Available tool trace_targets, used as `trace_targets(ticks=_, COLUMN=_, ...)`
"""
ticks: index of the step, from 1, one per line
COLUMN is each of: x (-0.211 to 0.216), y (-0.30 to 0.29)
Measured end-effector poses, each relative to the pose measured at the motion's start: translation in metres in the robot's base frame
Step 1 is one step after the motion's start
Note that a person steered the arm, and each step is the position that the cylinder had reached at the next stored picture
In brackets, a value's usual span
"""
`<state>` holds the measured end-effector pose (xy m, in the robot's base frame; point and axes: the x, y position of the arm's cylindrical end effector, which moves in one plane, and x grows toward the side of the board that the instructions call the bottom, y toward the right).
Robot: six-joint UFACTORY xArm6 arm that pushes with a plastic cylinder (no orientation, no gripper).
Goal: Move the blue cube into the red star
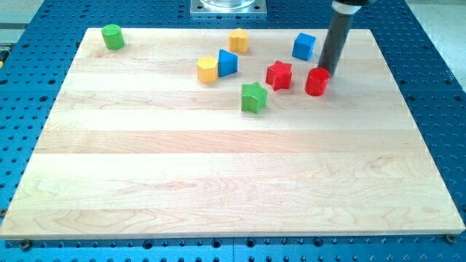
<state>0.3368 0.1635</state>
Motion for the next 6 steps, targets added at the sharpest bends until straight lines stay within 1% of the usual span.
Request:
trace_targets(ticks=1, x=-0.035, y=0.028)
trace_targets(ticks=2, x=-0.088, y=0.028)
trace_targets(ticks=3, x=-0.108, y=0.003)
trace_targets(ticks=4, x=-0.041, y=-0.060)
trace_targets(ticks=5, x=-0.033, y=-0.080)
trace_targets(ticks=6, x=-0.035, y=-0.106)
